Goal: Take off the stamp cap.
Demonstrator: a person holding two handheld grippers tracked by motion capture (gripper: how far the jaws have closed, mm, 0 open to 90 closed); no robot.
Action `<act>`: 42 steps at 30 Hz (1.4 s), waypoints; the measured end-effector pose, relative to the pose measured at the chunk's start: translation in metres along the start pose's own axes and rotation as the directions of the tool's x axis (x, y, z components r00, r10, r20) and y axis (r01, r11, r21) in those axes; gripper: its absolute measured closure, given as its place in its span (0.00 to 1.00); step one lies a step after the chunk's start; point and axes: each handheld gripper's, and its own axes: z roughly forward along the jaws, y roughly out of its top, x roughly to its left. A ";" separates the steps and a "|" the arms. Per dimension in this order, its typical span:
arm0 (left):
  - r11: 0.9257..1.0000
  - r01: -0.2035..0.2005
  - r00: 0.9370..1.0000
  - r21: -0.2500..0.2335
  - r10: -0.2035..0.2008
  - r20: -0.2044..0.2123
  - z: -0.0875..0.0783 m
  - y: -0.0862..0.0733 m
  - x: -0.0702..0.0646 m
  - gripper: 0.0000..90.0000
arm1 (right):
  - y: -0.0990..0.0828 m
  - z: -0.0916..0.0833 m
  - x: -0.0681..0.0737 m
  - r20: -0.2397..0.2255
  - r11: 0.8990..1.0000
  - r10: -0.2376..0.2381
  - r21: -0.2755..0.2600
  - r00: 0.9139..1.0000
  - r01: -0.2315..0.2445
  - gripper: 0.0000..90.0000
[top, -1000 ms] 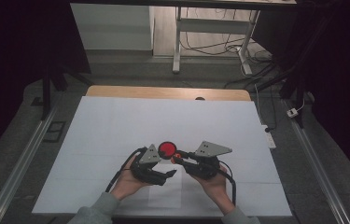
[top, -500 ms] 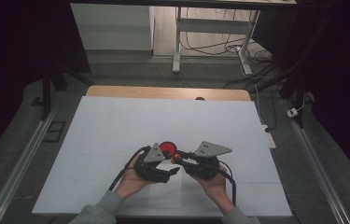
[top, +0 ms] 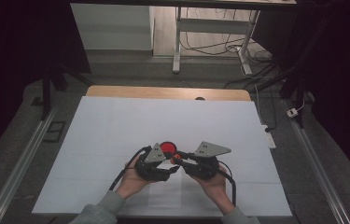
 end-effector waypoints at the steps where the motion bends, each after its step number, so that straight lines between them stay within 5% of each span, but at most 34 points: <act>1: 1.000 0.000 1.000 0.000 0.000 0.000 0.000 0.000 0.000 0.48 | 0.000 0.000 0.000 0.000 1.000 0.000 0.000 1.000 0.000 0.80; 30: 1.000 -0.009 0.999 0.022 0.009 0.033 0.004 -0.001 0.001 0.63 | -0.002 0.004 0.003 0.000 1.000 -0.017 0.002 1.000 0.017 0.80; 42: 0.999 -0.035 0.999 0.028 0.035 0.013 0.004 -0.001 0.000 0.70 | -0.002 0.004 0.003 -0.002 1.000 -0.011 0.000 1.000 0.011 0.80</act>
